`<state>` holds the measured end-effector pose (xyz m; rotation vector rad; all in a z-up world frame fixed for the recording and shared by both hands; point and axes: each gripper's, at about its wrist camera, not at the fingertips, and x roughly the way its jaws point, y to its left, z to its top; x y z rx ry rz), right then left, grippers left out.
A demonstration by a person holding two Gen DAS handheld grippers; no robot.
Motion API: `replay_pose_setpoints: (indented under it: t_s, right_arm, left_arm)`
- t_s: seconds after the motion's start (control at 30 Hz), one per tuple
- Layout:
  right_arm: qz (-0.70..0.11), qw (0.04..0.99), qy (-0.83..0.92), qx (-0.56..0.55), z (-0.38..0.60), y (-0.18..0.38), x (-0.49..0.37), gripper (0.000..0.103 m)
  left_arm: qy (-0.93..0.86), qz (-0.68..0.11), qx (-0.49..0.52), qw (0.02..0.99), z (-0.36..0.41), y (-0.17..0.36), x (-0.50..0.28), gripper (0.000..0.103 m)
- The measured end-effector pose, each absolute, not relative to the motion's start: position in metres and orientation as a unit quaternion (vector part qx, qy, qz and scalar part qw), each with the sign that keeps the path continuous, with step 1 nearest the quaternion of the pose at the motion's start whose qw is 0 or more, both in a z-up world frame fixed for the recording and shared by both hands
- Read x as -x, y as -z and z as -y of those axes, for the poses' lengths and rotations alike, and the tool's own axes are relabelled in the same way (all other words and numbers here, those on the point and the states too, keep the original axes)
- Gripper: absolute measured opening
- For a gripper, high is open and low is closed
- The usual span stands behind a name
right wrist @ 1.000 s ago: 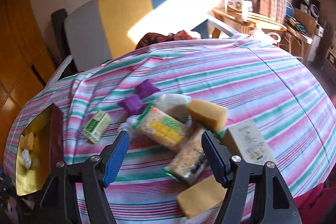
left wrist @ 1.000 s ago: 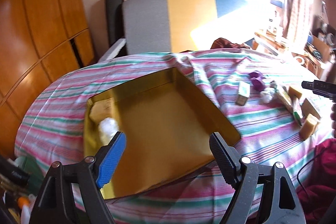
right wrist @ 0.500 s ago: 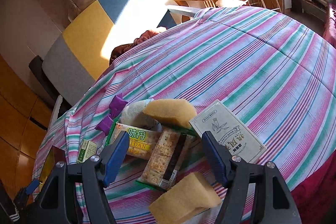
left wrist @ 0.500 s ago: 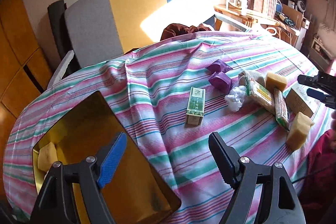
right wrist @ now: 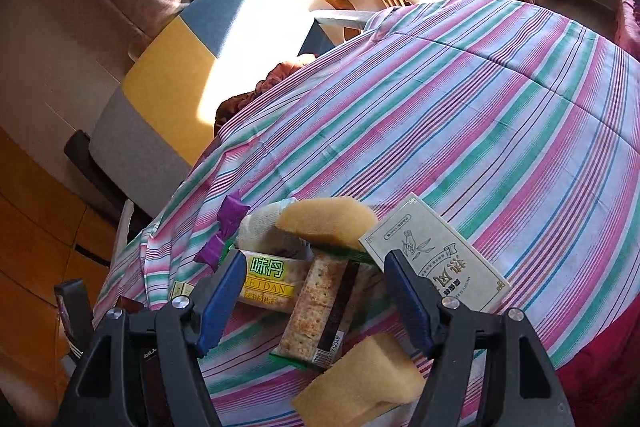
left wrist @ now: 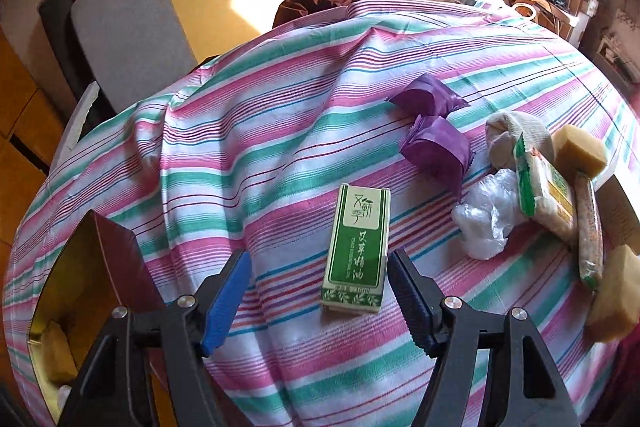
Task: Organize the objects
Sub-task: 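Move the left gripper to the green essential oil box and grasp it, then lift the oil box with the left gripper while the right gripper grasps a yellow sponge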
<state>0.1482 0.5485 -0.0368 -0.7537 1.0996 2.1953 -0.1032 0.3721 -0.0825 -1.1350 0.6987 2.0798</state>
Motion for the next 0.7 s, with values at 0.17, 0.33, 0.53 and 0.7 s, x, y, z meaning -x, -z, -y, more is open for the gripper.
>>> replay_pose_setpoints:
  t_s: [0.17,0.33,0.53,0.7]
  right_arm:
    - [-0.406,0.287,-0.82,0.285,-0.55,0.038,-0.145,0.072]
    - [-0.408,0.295,-0.817,0.281,-0.554,0.038,-0.147,0.072]
    - [-0.41,0.305,-0.813,0.279,-0.556,0.039,-0.151,0.072]
    - [-0.409,0.305,-0.812,0.282,-0.556,0.04,-0.151,0.072]
  left_arm:
    - [-0.77,-0.271,0.467,0.341,-0.39,0.104,0.112,0.031]
    - [-0.779,-0.254,0.448,0.358,-0.381,0.098,0.093,0.031]
    - [-0.779,-0.237,0.426,0.394,-0.35,0.081,0.034,0.031]
    - [-0.762,-0.231,0.433,0.422,-0.322,0.085,-0.017,0.031]
